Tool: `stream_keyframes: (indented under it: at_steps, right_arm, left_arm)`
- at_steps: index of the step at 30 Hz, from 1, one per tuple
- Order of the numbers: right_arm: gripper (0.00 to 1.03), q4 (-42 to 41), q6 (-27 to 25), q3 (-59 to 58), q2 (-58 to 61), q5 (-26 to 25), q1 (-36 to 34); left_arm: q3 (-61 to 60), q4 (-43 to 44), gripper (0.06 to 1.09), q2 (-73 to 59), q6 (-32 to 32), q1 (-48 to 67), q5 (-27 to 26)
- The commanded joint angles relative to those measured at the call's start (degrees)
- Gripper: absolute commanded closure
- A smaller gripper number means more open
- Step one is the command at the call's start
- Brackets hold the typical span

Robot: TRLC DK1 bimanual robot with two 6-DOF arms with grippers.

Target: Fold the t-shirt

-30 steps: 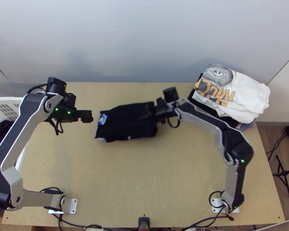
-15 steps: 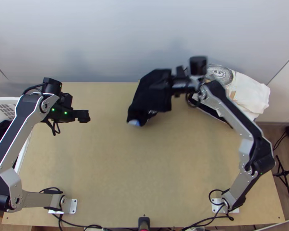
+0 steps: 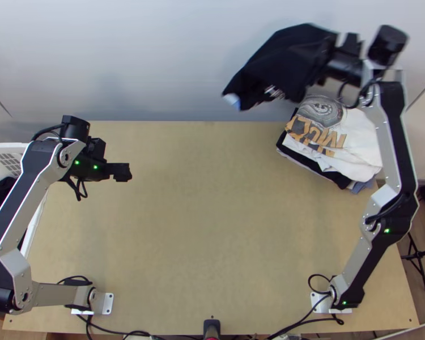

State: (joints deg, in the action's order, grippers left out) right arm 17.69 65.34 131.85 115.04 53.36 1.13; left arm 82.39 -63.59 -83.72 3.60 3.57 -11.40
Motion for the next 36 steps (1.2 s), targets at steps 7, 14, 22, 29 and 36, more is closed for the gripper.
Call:
stream_keyframes:
  at_steps: [7, 14, 22, 29, 36]
  right_arm:
    - [1.0, -8.38, 2.6, 0.07, 1.94, 2.97, -12.9]
    - [1.0, -0.82, -3.47, -5.03, 0.27, 8.25, -14.66]
    - [1.0, -0.99, -8.21, -12.5, -2.46, 10.36, -18.26]
    - [1.0, -0.99, -10.5, -15.75, -3.69, 10.62, -20.46]
    - [1.0, -0.99, -12.87, -20.67, -4.3, 11.06, -22.48]
  left_arm:
    - [-0.65, 0.4, 0.1, 0.05, 0.01, -0.23, -0.03]
    - [-0.48, 0.58, 0.1, -0.21, 0.18, -0.23, -0.03]
    - [-0.3, 1.37, 0.1, -0.56, 0.8, 0.91, -0.03]
    - [-0.3, 1.72, 0.1, -1.09, 1.24, 1.61, -0.03]
    - [-0.12, 1.72, 0.1, -0.92, 1.24, 1.7, -0.03]
